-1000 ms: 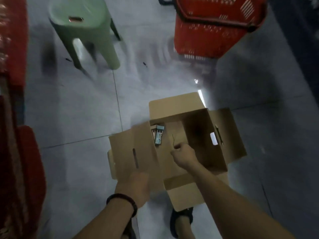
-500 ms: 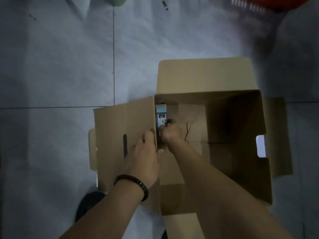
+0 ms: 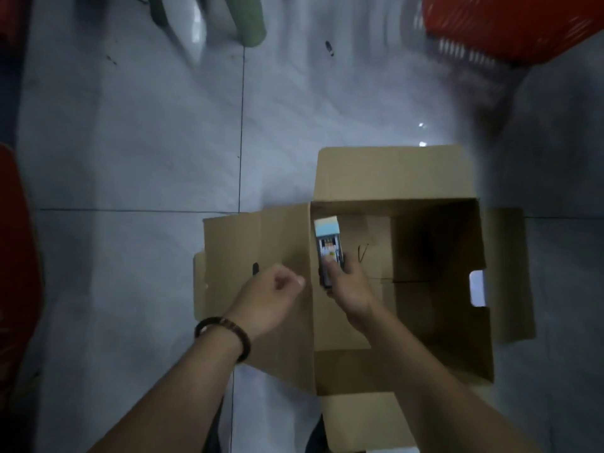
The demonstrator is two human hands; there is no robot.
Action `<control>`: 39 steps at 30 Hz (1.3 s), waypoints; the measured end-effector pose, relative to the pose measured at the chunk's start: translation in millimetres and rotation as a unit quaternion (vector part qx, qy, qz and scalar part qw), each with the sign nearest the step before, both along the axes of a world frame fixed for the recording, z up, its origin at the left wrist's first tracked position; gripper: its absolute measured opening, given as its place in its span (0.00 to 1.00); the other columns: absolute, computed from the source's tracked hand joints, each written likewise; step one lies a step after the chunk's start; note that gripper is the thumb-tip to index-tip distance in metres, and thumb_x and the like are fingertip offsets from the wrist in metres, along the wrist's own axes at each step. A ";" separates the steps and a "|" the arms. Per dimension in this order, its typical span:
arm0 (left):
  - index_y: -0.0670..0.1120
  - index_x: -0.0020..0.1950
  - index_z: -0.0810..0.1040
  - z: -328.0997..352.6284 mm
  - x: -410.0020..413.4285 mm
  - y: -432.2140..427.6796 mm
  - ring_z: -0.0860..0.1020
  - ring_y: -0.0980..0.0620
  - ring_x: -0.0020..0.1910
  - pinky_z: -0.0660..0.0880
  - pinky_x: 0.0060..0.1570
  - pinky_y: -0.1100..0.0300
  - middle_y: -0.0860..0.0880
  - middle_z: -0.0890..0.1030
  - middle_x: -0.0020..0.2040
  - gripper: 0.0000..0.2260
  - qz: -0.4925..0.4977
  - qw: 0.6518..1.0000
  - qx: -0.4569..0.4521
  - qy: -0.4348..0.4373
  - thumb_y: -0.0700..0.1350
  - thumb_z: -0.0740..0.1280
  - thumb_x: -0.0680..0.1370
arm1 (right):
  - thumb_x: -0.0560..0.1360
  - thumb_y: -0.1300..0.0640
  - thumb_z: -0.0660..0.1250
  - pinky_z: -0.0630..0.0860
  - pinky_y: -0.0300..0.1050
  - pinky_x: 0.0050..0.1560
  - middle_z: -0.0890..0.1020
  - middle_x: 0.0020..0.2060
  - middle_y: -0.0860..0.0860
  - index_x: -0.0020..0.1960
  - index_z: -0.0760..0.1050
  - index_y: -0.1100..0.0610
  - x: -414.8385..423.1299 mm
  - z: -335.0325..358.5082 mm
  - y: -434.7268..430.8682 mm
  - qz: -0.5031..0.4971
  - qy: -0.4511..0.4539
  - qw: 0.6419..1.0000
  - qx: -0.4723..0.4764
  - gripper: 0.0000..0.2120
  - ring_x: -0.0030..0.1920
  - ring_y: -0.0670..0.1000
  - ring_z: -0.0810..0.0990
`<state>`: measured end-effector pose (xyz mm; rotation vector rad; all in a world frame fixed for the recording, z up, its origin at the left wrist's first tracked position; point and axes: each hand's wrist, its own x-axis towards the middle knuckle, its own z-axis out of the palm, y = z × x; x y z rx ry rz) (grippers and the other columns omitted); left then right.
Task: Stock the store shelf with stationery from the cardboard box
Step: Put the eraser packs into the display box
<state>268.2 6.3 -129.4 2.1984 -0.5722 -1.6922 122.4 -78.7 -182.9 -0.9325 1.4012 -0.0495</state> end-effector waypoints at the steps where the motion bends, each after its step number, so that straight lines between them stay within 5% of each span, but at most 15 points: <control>1: 0.57 0.56 0.78 21.4 8.8 4.8 0.81 0.52 0.54 0.79 0.58 0.50 0.55 0.82 0.54 0.06 0.061 0.998 -0.006 0.019 0.57 0.65 0.84 | 0.87 0.51 0.61 0.81 0.44 0.48 0.85 0.53 0.49 0.61 0.75 0.49 -4.5 37.8 5.8 -0.001 -0.029 1.000 0.005 0.06 0.50 0.48 0.84; 4: 0.53 0.59 0.80 112.7 28.0 15.8 0.82 0.50 0.55 0.80 0.60 0.48 0.51 0.83 0.59 0.09 0.213 0.969 -0.032 0.120 0.56 0.65 0.84 | 0.86 0.46 0.61 0.82 0.39 0.47 0.85 0.55 0.42 0.66 0.76 0.41 -2.8 159.0 21.5 0.048 -0.088 0.995 0.004 0.11 0.54 0.45 0.85; 9: 0.54 0.73 0.77 285.1 46.0 25.7 0.80 0.44 0.67 0.78 0.65 0.44 0.45 0.82 0.67 0.25 0.277 0.901 -0.128 0.308 0.65 0.61 0.81 | 0.86 0.45 0.57 0.81 0.36 0.52 0.84 0.58 0.37 0.70 0.73 0.39 44.6 369.2 45.1 0.132 -0.154 0.979 -0.014 0.14 0.59 0.40 0.83; 15: 0.47 0.75 0.76 492.4 92.2 83.6 0.74 0.40 0.74 0.71 0.73 0.40 0.40 0.77 0.73 0.29 0.356 0.852 -0.210 0.321 0.65 0.62 0.82 | 0.86 0.44 0.58 0.82 0.44 0.54 0.81 0.51 0.40 0.63 0.79 0.43 107.4 580.2 78.8 0.292 -0.101 0.938 -0.159 0.12 0.54 0.44 0.82; 19: 0.47 0.73 0.78 604.3 112.2 143.6 0.77 0.39 0.71 0.73 0.69 0.36 0.40 0.79 0.71 0.22 0.402 0.832 -0.279 0.261 0.58 0.61 0.84 | 0.78 0.44 0.73 0.80 0.44 0.43 0.80 0.45 0.43 0.52 0.79 0.44 140.1 677.8 116.1 0.282 -0.085 0.903 -0.312 0.06 0.44 0.45 0.81; 26: 0.50 0.69 0.80 742.6 109.7 293.0 0.82 0.36 0.63 0.75 0.63 0.28 0.41 0.84 0.65 0.17 0.544 0.753 -0.341 0.143 0.52 0.67 0.81 | 0.74 0.54 0.80 0.84 0.47 0.47 0.86 0.44 0.44 0.54 0.77 0.40 191.3 778.2 228.9 0.369 -0.219 0.863 -0.265 0.16 0.44 0.47 0.85; 32: 0.50 0.66 0.81 808.1 88.3 439.8 0.83 0.32 0.59 0.78 0.59 0.31 0.38 0.84 0.62 0.14 0.616 0.703 -0.353 0.038 0.51 0.69 0.81 | 0.73 0.56 0.81 0.86 0.53 0.47 0.82 0.47 0.51 0.72 0.71 0.29 228.1 843.3 348.6 0.486 -0.339 0.765 -0.253 0.37 0.45 0.52 0.86; 36: 0.50 0.63 0.82 850.2 62.2 546.4 0.85 0.36 0.52 0.84 0.40 0.47 0.37 0.85 0.60 0.12 0.653 0.657 -0.376 -0.017 0.50 0.70 0.82 | 0.72 0.56 0.81 0.85 0.49 0.42 0.84 0.44 0.50 0.68 0.75 0.32 240.3 886.0 449.9 0.563 -0.391 0.685 -0.247 0.32 0.38 0.51 0.86; 39: 0.50 0.64 0.80 873.2 38.3 630.8 0.86 0.36 0.52 0.84 0.44 0.45 0.39 0.86 0.58 0.12 0.682 0.622 -0.380 -0.060 0.50 0.70 0.82 | 0.72 0.59 0.81 0.86 0.56 0.44 0.86 0.46 0.50 0.62 0.78 0.36 242.6 913.9 540.1 0.585 -0.426 0.646 -0.242 0.27 0.40 0.54 0.87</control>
